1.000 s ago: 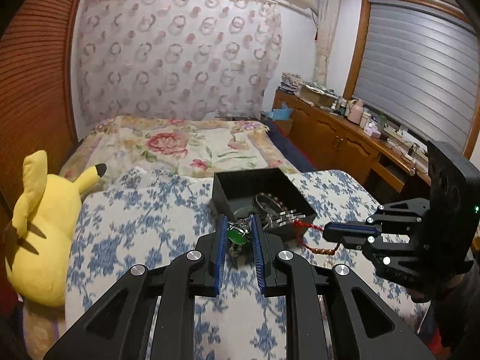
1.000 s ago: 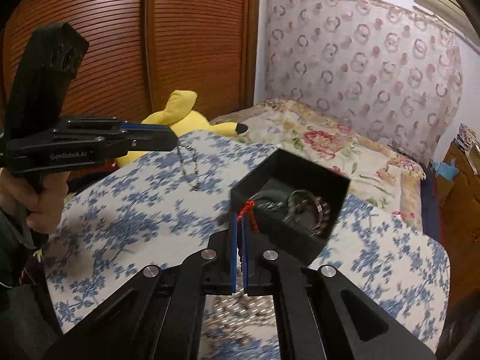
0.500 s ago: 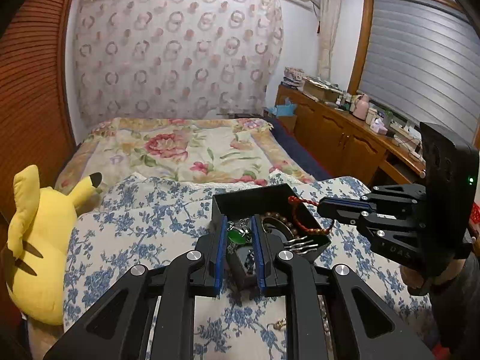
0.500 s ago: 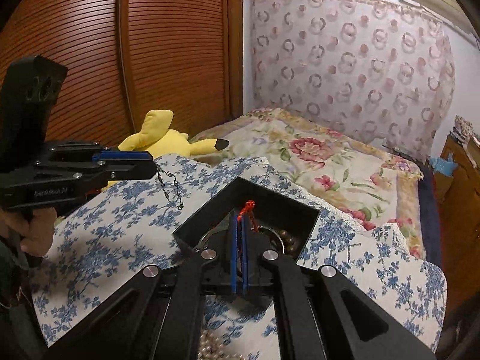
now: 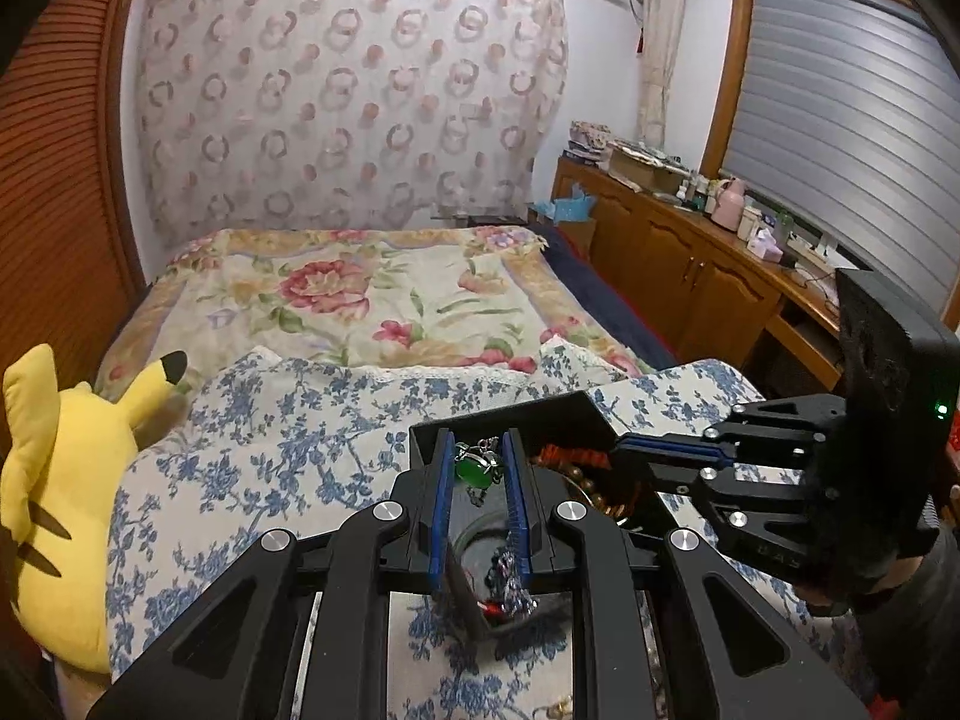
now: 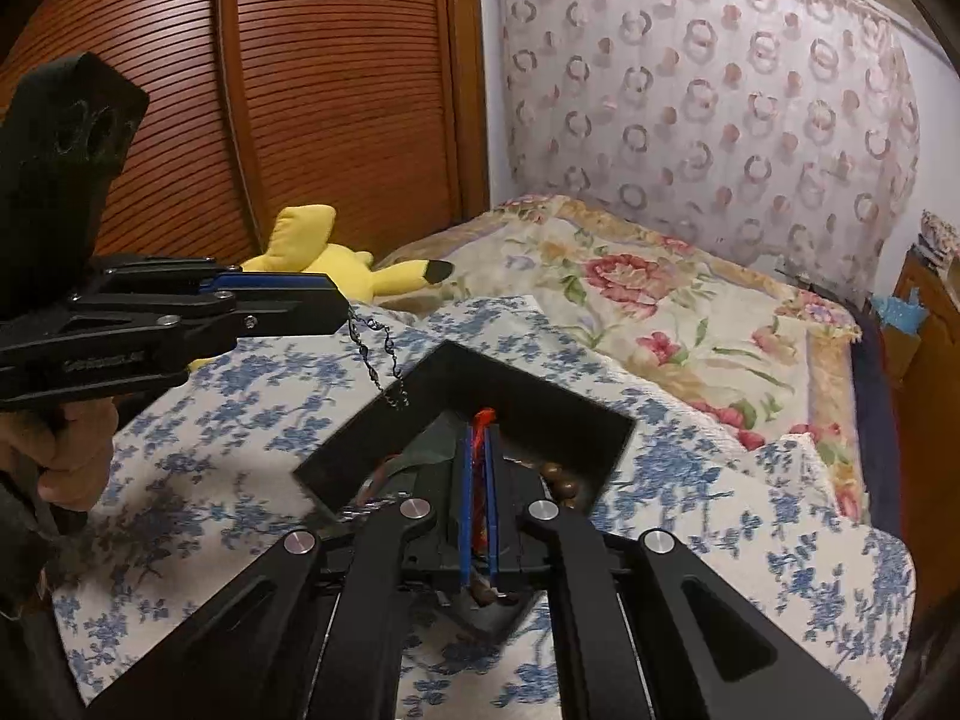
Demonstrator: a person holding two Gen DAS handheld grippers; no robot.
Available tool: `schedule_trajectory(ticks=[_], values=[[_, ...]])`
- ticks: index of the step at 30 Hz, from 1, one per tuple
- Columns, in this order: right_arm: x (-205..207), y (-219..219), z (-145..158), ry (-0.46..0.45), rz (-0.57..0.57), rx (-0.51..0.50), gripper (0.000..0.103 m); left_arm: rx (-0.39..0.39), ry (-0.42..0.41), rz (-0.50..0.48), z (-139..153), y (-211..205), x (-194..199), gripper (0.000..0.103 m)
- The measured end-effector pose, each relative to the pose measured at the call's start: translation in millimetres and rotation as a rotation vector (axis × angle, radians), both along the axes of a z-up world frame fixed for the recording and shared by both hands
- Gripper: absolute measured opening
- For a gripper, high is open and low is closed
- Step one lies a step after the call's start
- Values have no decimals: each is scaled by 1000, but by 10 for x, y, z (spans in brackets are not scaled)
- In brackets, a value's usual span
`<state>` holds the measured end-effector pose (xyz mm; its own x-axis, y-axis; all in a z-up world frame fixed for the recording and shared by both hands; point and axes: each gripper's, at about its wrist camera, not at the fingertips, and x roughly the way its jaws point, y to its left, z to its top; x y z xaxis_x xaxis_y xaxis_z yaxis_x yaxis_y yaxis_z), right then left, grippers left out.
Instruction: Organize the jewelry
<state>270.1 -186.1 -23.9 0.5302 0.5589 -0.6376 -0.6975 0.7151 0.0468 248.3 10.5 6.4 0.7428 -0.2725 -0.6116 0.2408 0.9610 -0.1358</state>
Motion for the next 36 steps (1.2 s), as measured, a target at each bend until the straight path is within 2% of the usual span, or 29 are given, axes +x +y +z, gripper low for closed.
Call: schedule_trajectory(ticks=[23,30,36], values=[[-53,-316,-131,22,-85,-32,5,26,48,-42,-225,-232,411,15],[-106,-340,-130,26,-96,-26,5,22,38,-34,-221,-230,376,19],[-270,-402,-105,22,-112,-14,5,27,22,-39,-198,-213,152,20]])
